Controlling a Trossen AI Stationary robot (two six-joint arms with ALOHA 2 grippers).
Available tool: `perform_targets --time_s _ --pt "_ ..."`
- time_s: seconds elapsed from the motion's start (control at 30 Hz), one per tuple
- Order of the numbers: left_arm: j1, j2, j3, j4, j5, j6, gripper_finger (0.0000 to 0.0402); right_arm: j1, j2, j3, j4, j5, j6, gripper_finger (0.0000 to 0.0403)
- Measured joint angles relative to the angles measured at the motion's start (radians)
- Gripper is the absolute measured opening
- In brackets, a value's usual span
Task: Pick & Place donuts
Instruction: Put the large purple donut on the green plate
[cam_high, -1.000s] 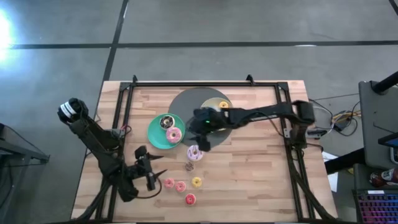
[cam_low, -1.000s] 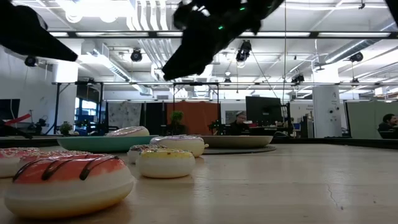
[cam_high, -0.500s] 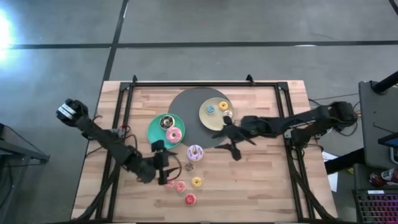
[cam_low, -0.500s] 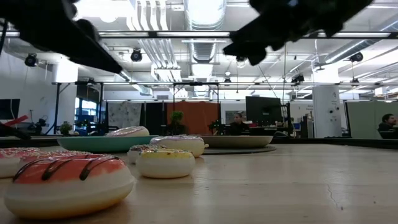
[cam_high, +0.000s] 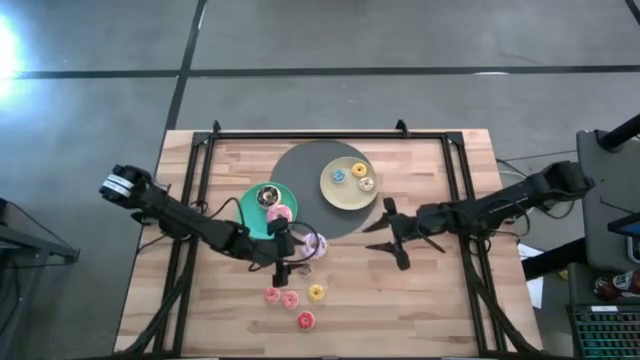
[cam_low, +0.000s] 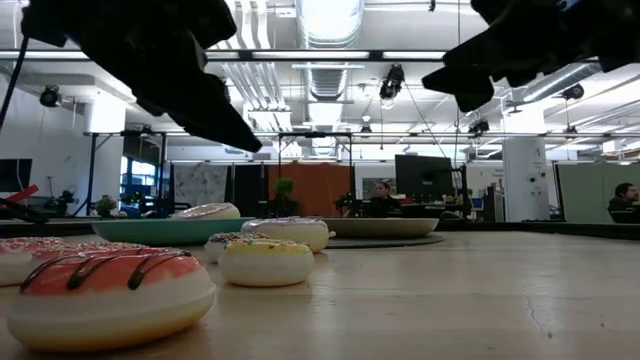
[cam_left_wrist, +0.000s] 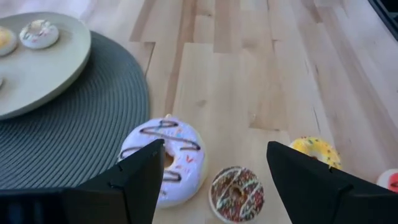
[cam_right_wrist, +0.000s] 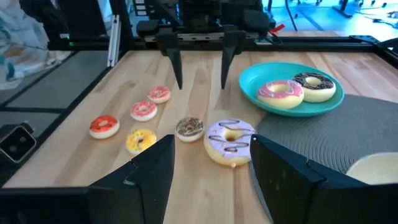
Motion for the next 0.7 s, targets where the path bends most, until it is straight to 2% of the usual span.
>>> perform_targets --time_s 0.1,0.33,0.6,0.7 --pt "0.002 0.044 0.018 0.032 0.007 0.018 0.0257 0.023 -0.008 -0.012 -0.001 0.038 0.000 0.0203" --pt "0.027 0.163 0.102 0.017 0.017 0.011 0.0257 0.029 -0.006 -0.019 -0.002 0.044 0.012 0.0203" --pt "0.067 0.265 0.207 -0.150 0.020 -0.071 0.0257 0.029 -0.007 -0.039 0.000 0.044 0.021 0.0203" --pt "0.080 0.285 0.227 -0.167 0.031 -0.089 0.0257 0.029 -0.007 -0.050 0.000 0.044 0.030 0.0203"
